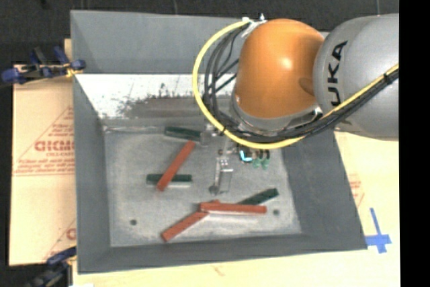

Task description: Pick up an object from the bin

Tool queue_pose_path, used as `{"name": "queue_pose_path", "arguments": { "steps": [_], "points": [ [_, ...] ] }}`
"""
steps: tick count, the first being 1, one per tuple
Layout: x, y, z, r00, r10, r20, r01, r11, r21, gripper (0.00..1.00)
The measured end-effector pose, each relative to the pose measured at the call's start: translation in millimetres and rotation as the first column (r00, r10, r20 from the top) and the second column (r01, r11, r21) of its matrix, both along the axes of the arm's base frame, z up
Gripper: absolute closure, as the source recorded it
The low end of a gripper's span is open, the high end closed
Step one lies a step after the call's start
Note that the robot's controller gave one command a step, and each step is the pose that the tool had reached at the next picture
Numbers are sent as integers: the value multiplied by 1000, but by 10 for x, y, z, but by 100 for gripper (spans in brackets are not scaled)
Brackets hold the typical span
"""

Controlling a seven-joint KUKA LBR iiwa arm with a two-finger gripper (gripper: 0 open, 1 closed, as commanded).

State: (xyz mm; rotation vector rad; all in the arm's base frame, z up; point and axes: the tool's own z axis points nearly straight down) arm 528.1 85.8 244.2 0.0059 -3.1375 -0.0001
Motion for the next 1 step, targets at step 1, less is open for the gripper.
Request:
{"name": "queue_pose_path", "arguments": {
  "steps": [1],
  "points": [
    [6, -4, 39, 1000, -3, 6, 3, 1000, 1, 0]
  ]
}}
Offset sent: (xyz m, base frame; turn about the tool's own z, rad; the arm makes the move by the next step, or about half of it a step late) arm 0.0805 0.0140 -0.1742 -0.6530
